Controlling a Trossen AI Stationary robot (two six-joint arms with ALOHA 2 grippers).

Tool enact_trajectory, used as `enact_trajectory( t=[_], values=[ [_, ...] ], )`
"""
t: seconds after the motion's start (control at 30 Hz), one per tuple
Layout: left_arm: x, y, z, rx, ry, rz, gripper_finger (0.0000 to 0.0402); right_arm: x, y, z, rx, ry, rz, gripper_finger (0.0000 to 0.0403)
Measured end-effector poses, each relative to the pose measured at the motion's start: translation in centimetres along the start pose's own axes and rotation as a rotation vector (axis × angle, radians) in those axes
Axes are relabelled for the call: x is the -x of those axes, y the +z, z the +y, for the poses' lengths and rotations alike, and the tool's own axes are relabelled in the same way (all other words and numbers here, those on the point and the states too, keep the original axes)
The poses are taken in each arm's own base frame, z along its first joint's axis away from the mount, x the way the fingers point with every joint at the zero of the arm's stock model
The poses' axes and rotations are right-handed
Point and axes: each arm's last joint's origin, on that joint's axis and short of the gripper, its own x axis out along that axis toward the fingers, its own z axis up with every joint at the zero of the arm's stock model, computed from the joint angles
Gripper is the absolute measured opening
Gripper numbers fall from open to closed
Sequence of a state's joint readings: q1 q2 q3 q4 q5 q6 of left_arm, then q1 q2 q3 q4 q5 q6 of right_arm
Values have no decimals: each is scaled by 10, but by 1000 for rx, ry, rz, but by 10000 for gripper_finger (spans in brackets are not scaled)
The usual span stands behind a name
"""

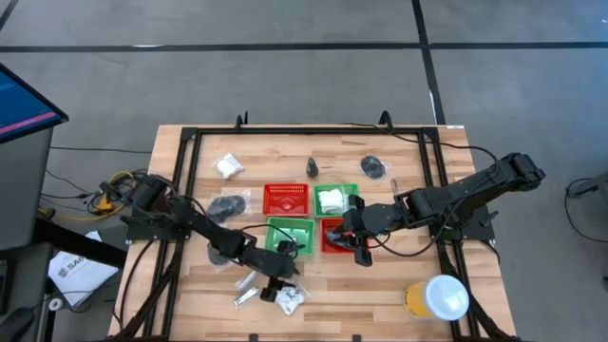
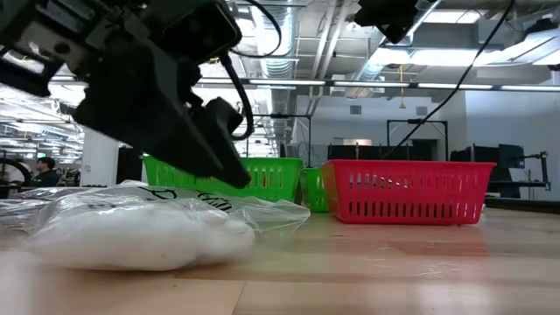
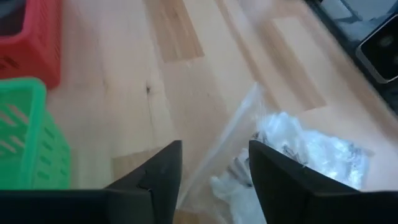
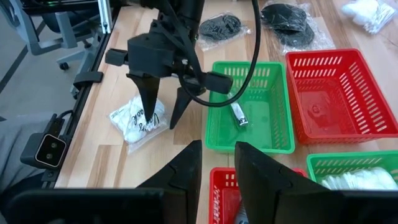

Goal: Pick & Place Travel size toiletries
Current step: Put the white cotton pack into the right green basket

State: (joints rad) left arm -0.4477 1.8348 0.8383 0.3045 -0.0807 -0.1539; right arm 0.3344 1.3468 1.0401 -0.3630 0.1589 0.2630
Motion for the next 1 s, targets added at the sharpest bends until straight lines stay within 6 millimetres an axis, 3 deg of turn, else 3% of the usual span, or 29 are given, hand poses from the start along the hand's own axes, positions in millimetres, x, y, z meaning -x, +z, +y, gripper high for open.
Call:
enact_trajectory(
  t=[0.4, 1.0],
  values=[
    [-10, -10, 3, 0, 15, 33, 170, 0, 0, 0, 0, 0, 0, 87],
    [-10, -14, 5, -28, 61, 73, 97, 0, 0, 0, 0, 0, 0, 87]
  ],
)
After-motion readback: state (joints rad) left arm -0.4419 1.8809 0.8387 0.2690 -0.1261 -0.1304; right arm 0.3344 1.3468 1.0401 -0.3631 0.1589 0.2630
